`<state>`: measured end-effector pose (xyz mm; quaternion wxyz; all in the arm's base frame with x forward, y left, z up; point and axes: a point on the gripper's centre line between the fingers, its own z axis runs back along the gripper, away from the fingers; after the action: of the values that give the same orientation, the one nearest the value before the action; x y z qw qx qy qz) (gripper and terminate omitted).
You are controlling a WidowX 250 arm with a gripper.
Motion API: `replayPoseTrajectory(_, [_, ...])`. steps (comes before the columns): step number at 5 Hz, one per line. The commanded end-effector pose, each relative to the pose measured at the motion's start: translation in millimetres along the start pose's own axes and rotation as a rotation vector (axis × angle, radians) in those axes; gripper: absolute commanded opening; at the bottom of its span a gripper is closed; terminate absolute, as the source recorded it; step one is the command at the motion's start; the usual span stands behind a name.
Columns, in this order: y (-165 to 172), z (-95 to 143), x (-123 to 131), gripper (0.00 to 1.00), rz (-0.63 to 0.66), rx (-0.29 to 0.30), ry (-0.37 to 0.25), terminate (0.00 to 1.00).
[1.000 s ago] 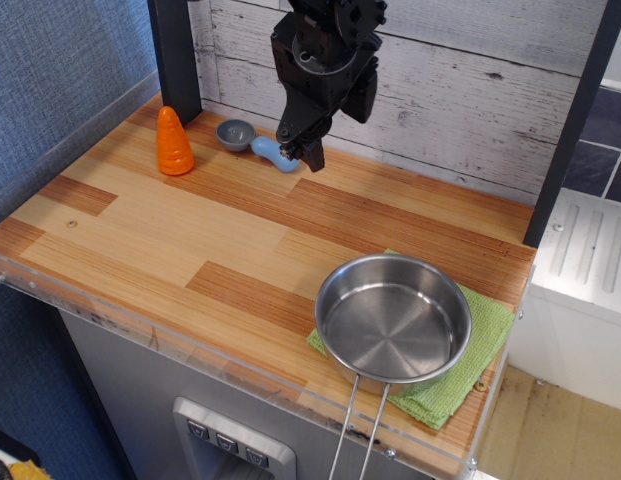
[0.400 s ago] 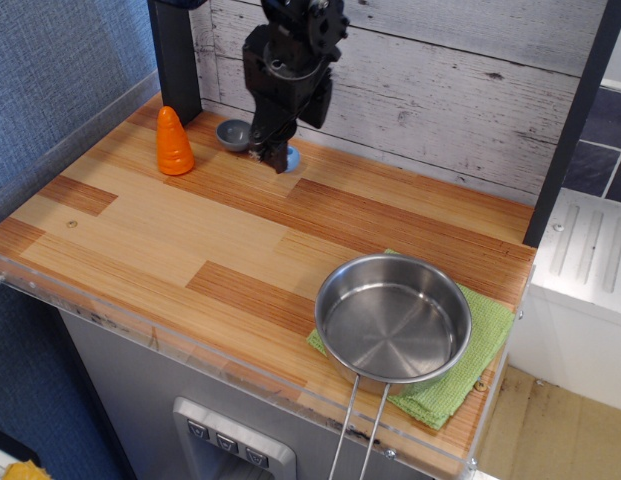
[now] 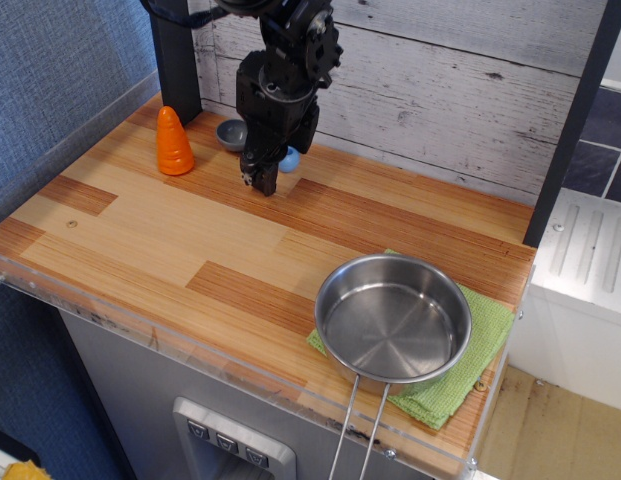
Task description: Move the spoon from corner to other side of the table.
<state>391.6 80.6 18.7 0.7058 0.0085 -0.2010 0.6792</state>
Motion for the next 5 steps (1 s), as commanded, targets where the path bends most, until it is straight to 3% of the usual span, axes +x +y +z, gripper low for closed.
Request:
replayPoseTrajectory(1, [-5.4, 5.9, 13.6, 0.0, 0.011, 0.033, -0.012, 0.0])
replayPoseTrajectory(5, [-11.6, 28.4, 11.9, 0.0, -0.046, -0.004, -0.064, 0.0])
